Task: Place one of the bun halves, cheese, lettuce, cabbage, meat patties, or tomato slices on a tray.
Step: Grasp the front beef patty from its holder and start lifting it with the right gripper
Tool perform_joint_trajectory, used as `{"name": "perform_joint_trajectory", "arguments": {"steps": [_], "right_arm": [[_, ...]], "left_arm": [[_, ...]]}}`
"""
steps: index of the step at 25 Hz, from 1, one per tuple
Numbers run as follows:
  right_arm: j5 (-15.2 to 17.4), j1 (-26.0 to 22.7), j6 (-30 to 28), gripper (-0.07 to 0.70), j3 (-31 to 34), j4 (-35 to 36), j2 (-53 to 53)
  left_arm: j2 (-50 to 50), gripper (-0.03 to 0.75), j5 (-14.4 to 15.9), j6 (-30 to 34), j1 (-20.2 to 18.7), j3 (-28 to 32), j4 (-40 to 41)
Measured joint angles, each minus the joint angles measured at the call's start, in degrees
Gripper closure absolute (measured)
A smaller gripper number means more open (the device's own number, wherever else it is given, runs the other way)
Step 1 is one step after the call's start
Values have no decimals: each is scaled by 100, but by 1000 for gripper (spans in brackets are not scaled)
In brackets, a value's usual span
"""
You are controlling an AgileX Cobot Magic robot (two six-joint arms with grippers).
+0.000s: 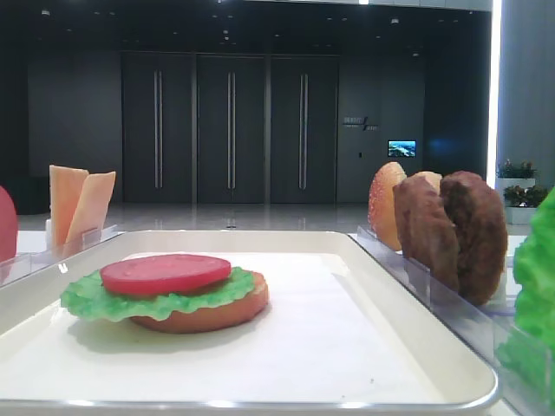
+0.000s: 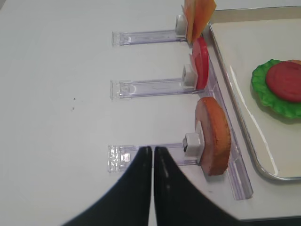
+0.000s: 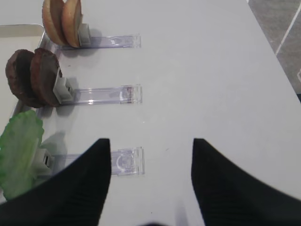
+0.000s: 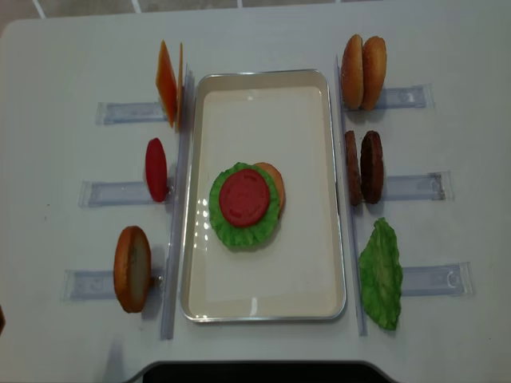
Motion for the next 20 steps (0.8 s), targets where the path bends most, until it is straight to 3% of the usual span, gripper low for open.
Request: {"name": "perform_joint_trajectory", "arguments": {"steps": [2,7,20], "right_arm": [[0,0,0,261,0,0,0],[0,0,0,261,0,0,0],[0,0,0,261,0,0,0]], "left_arm": [[0,694,0,0,0,0,0],[0,729,0,0,0,0,0],[0,722,0,0,0,0,0]]}}
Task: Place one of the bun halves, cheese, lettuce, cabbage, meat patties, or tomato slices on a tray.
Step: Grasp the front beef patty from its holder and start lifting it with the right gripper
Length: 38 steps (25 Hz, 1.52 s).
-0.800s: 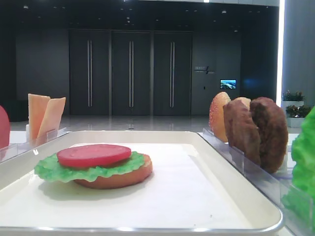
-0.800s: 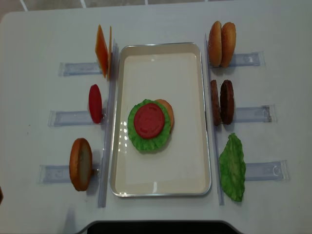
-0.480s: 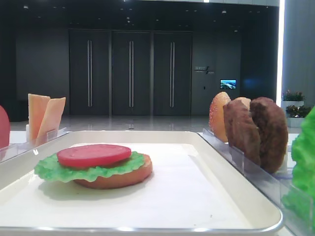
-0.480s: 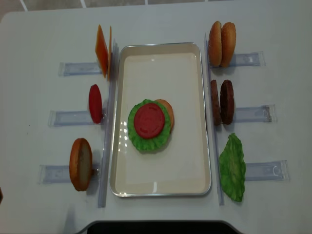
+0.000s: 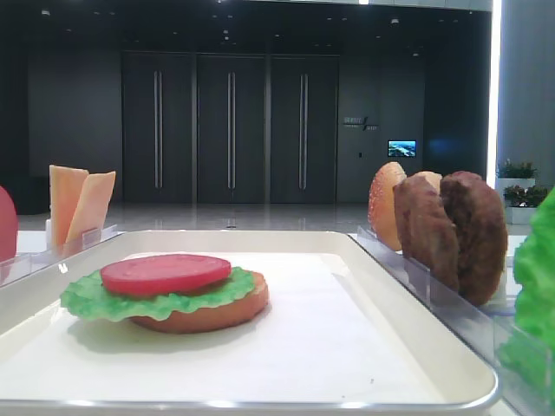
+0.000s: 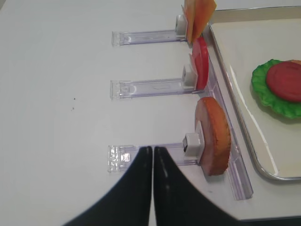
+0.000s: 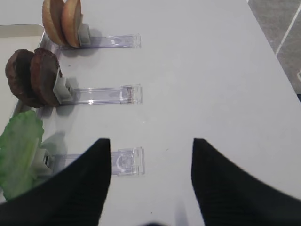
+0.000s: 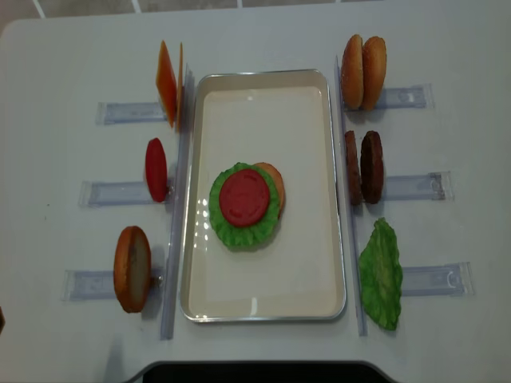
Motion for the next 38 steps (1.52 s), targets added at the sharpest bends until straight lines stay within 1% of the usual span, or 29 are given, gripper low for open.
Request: {"name": "perform_joint_trajectory", "arguments": {"steps": [5,6,8,10,12,15,18,20,24,28,30,32,35,38], "right_arm": [[-40,0,0,261,0,6,0],[-83,0,6,261,-18,28,0],[-272,0,70,261,-125,159,211],[-499,0,117,261,-307,280,943],[-701,0,131,261,-566,303,1958],[-923,0,131,261,-1085,186,3826],[-1019,0,131,261,-1792,-45,5875],[-1027,0,131,261,-2299,-102,6791],[-962,0,147,269,-3091,-154,8067],[-836,40,345,272,-3555,-180,8568],[-662,234,479,272,-3710,-300,8637],[-508,615,840,272,-3824,-478,8660],[-368,1493,1632,272,-4036,-773,8670],[-353,2526,2492,272,-4263,-1032,8686]], "left_arm": [[0,722,0,0,0,0,0],[0,722,0,0,0,0,0],[0,722,0,0,0,0,0],[0,722,0,0,0,0,0],[0,722,0,0,0,0,0],[0,722,0,0,0,0,0],[0,722,0,0,0,0,0],[0,722,0,0,0,0,0],[0,722,0,0,0,0,0],[0,722,0,0,0,0,0],[0,722,0,0,0,0,0],[0,722,0,0,0,0,0],[0,722,0,0,0,0,0],[0,722,0,0,0,0,0]]}}
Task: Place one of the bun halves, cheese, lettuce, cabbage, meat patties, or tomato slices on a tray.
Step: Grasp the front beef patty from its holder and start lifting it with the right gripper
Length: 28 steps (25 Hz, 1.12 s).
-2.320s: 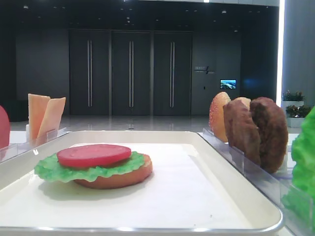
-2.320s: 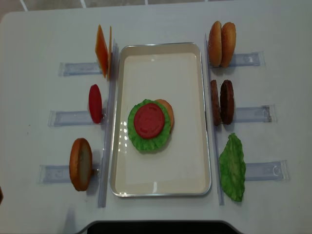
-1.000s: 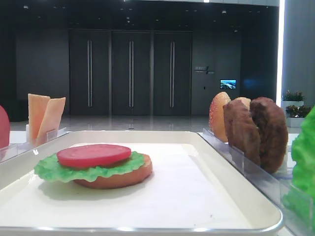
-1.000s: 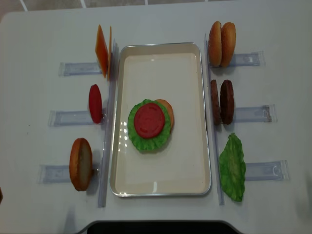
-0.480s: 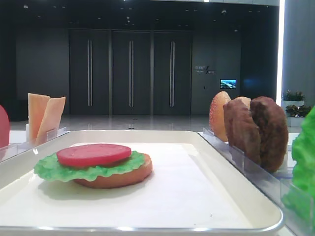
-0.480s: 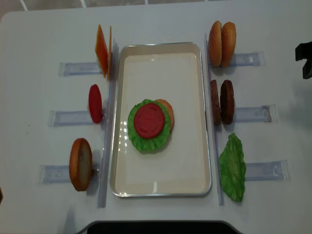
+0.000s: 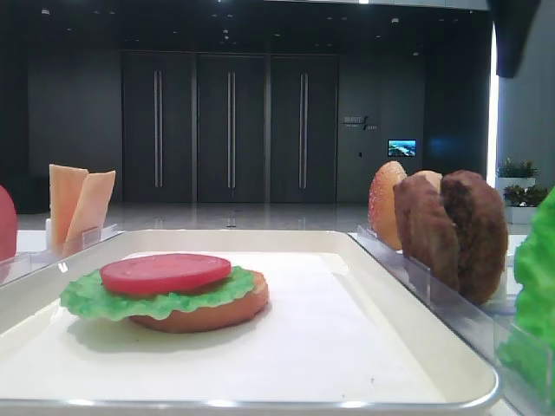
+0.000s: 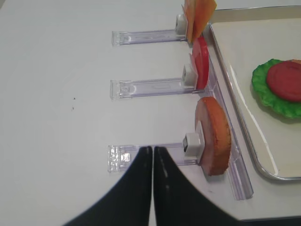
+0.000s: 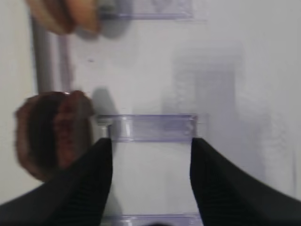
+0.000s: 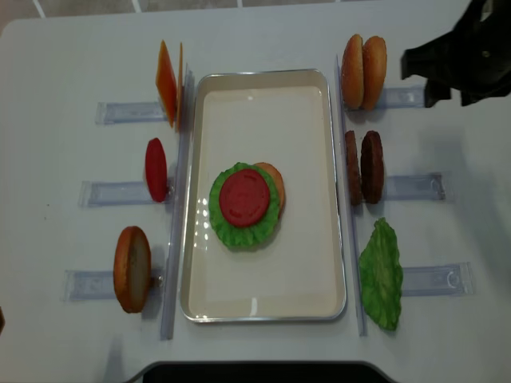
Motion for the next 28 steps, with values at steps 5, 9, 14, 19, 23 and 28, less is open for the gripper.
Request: {"name": "perform_joint_trajectory", "arguments": {"steps": [5,9,14,19,23,28], "right_arm": [[203,1081,1055,272,-553,-322,385],[560,1445,1252,272,-1092,-365,1053],[767,1529,1310,272,-1503,-365,1642],[801,1529,1330,272,-1510,-356,1995],[813,1529,1330,272,-1510,-278,2229],[813,1529,1330,272,-1510,-273,2401]], "left_arm": [[0,722,0,0,0,0,0],[0,722,0,0,0,0,0],[0,722,0,0,0,0,0],[0,722,0,0,0,0,0],[0,722,0,0,0,0,0],[0,722,0,0,0,0,0]]}}
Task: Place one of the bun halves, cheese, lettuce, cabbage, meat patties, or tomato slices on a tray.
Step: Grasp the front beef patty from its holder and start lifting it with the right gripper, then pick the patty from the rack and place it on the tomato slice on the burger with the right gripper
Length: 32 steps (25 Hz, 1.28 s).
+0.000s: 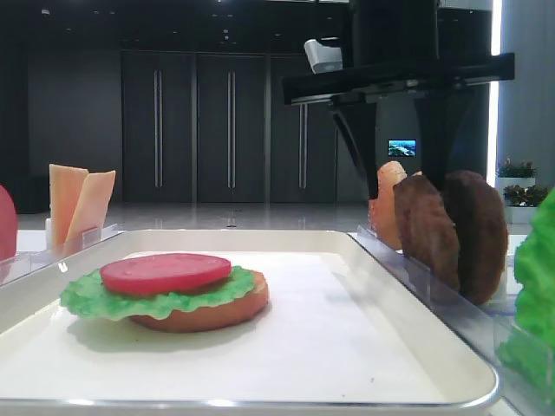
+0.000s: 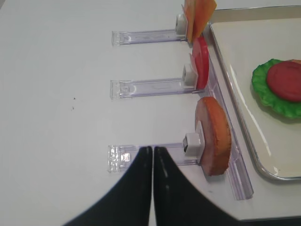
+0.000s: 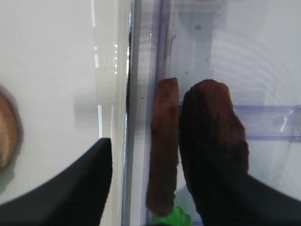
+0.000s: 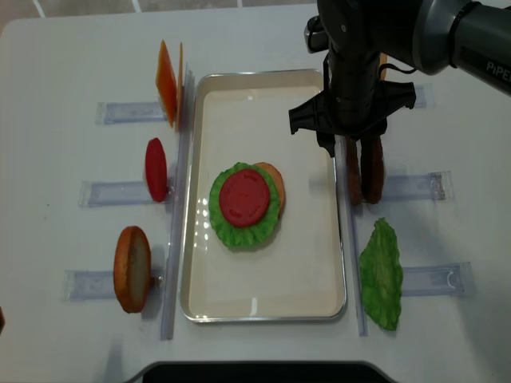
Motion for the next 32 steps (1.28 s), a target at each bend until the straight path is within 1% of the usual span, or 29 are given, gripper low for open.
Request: {"name": "perform_joint_trajectory", "arguments": {"steps": [5,6,9,11,13,14,18,22,25,28,30,31,32], "right_arm": [[0,0,-19,288,0,-111,135],[-53,0,-22,297,0,-134,166],[-70,0,-34,335,0,-146,272],[-58,0,-39,394,0,-160,339],[-21,0,-51,514,0,-238,373],[-1,0,-60,533,0,-287,373],[34,0,-182,531,-63,-239,355],[223,0,-332,531,-402,-128,153],[47,0,-395,531,-682,174,-67],[33,0,-495,531,-731,364,-143],[37,0,-736,531,-731,703,-143],[37,0,-970,531,-731,995,-143],[-17,0,-1300,531,-731,1446,-143]], "left_arm": [[0,722,0,0,0,0,0],[0,722,0,0,0,0,0],[0,722,0,0,0,0,0],[0,722,0,0,0,0,0],[0,722,0,0,0,0,0],[0,722,0,0,0,0,0],[0,722,0,0,0,0,0],[0,722,0,0,0,0,0],[0,722,0,0,0,0,0],[0,722,0,0,0,0,0],[0,722,0,0,0,0,0],[0,722,0,0,0,0,0],[0,722,0,0,0,0,0]]}}
